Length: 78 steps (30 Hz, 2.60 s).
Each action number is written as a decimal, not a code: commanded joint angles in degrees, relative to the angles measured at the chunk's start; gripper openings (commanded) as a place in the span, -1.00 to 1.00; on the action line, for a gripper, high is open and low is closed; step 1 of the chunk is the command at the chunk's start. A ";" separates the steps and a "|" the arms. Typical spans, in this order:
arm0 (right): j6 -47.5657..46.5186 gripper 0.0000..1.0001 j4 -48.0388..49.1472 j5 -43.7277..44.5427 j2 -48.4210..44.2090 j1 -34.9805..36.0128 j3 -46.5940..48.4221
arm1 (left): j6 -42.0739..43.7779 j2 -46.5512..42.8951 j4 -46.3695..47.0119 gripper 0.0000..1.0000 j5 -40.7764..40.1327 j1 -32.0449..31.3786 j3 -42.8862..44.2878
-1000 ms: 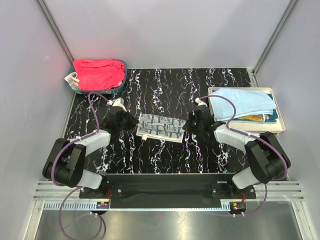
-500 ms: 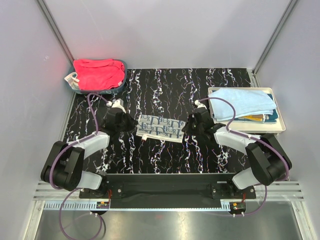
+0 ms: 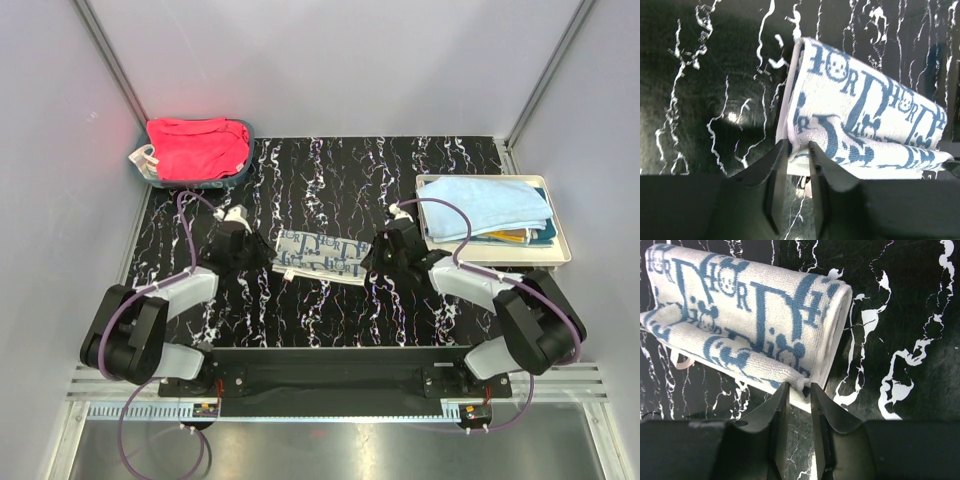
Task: Fold and stack the towels
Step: Fold the towel, then neatly place the folded towel into the bin
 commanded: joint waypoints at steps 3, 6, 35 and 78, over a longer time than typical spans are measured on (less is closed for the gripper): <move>0.35 -0.38 -4.03 3.48 -5.36 0.64 1.77 | 1.43 -5.23 -4.18 -0.34 -1.79 -0.13 2.36; 0.52 -0.38 -7.72 4.11 -8.52 0.64 3.44 | 2.14 -7.52 -8.23 -0.32 -3.28 -0.22 4.30; 7.20 -0.41 -2.73 2.35 3.95 6.97 -0.07 | -0.23 6.97 -4.46 -0.37 -1.35 -7.43 4.65; 7.64 0.08 -9.94 12.72 11.15 2.40 9.16 | -4.19 18.04 -3.75 -0.35 0.15 -26.76 19.16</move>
